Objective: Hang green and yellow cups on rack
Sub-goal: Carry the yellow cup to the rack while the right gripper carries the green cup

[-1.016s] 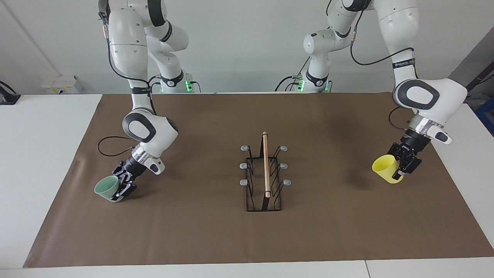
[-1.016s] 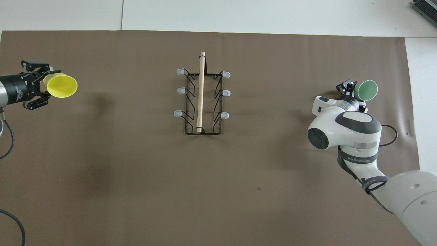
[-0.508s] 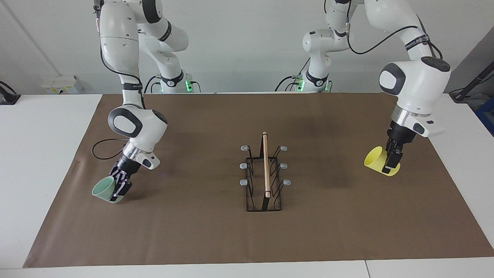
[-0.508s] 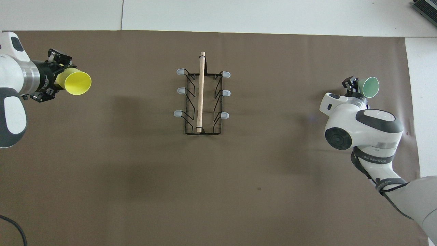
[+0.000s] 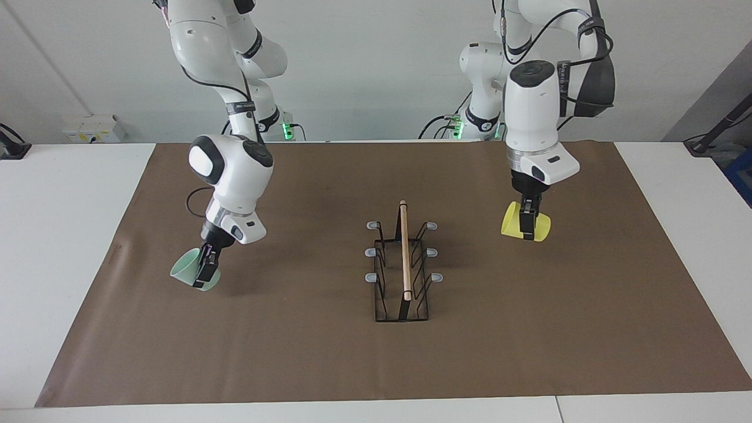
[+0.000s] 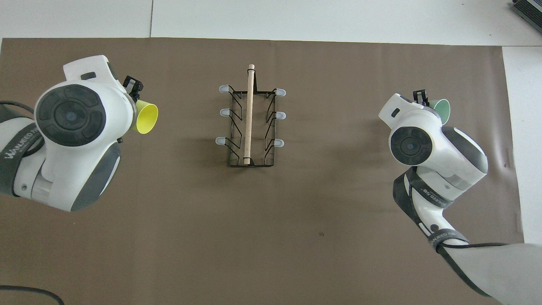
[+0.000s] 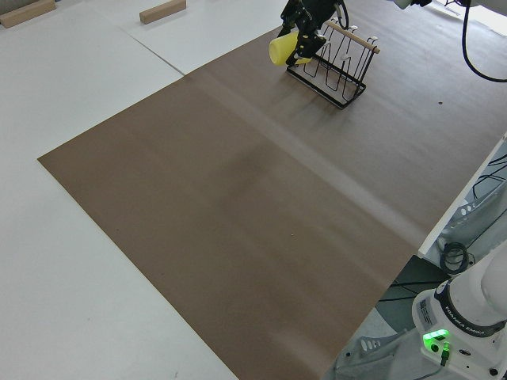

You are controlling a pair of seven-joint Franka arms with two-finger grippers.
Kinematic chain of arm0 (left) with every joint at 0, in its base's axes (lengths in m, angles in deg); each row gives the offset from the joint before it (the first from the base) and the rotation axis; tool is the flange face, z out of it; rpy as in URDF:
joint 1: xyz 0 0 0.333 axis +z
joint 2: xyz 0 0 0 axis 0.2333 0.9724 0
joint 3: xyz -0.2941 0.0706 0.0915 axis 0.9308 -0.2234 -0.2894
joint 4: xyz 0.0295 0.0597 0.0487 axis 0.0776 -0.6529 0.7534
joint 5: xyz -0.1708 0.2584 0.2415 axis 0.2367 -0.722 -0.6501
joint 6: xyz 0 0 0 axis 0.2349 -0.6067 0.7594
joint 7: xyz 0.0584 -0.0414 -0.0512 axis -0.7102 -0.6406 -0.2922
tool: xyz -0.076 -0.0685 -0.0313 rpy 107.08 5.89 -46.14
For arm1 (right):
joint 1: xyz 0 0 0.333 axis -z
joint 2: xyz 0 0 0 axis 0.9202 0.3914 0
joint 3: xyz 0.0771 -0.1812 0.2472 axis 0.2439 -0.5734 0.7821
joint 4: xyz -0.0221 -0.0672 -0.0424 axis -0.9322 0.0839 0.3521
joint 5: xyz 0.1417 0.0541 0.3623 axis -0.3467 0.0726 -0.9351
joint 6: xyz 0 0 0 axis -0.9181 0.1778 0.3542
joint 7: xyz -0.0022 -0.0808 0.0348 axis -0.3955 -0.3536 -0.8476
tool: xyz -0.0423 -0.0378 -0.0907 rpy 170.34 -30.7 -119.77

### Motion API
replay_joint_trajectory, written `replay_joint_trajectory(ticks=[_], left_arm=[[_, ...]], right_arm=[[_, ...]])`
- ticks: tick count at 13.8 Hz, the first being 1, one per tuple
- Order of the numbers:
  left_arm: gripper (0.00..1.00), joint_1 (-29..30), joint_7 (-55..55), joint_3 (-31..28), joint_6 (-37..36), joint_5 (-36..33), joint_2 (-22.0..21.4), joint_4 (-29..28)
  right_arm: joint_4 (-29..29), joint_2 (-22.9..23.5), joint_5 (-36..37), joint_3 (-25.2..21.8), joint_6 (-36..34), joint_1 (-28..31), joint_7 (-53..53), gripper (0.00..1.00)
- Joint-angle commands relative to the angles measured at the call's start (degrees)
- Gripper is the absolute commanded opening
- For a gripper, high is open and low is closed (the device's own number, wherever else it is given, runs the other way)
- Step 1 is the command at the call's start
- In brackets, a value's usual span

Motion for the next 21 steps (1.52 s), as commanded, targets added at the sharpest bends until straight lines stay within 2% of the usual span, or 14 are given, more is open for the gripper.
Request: replay_joint_trajectory(ticks=[1,3,5,7,9,12,14,18,21], left_arm=[[0.00,-5.4,-12.1,-1.0,-3.9,-10.2,-0.2,-1.0],[0.00,-8.3,-16.3,-1.0,-6.5,-14.3,-0.1,-1.0],[0.00,-12.5,-21.9,-1.0,-10.0,-20.6,2.0,-0.3],[0.00,-16.3,-23.9,-1.0,-14.2,-24.9,4.1,-0.1],[0.00,-17.5,-26.4,-0.9,-17.3,-29.7,7.4,2.7],[0.00,-20.4,-27.3,-1.0,-19.9,-30.8,9.3,3.8],[0.00,-22.5,-29.5,-0.9,-23.9,-33.8,14.5,8.5],[0.00,-25.9,-29.6,-0.8,-26.9,-33.5,14.6,8.9],[0.00,-27.4,-30.5,-0.8,-27.4,-33.5,14.3,7.4]], right_arm=[[2.5,-1.0,-9.2,1.4,-4.3,-0.9,-1.8,0.00],[4.6,-1.6,-14.6,3.2,-7.7,-0.9,-1.8,0.00],[7.7,-1.6,-22.4,5.1,-10.7,-0.9,-1.5,0.00],[9.0,-1.6,-33.8,5.2,-10.8,-0.6,-1.3,0.00],[10.4,-2.2,-40.8,5.2,-10.3,-0.4,-1.3,0.00],[11.2,-2.9,-51.6,5.2,-8.3,-0.4,-0.3,0.00],[11.3,-2.9,-60.0,5.2,-5.7,-0.1,-0.4,0.00],[11.2,-4.0,-74.1,5.1,-3.1,0.9,-0.7,0.00],[10.7,-3.9,-82.4,5.1,2.3,0.8,-1.1,0.00]])
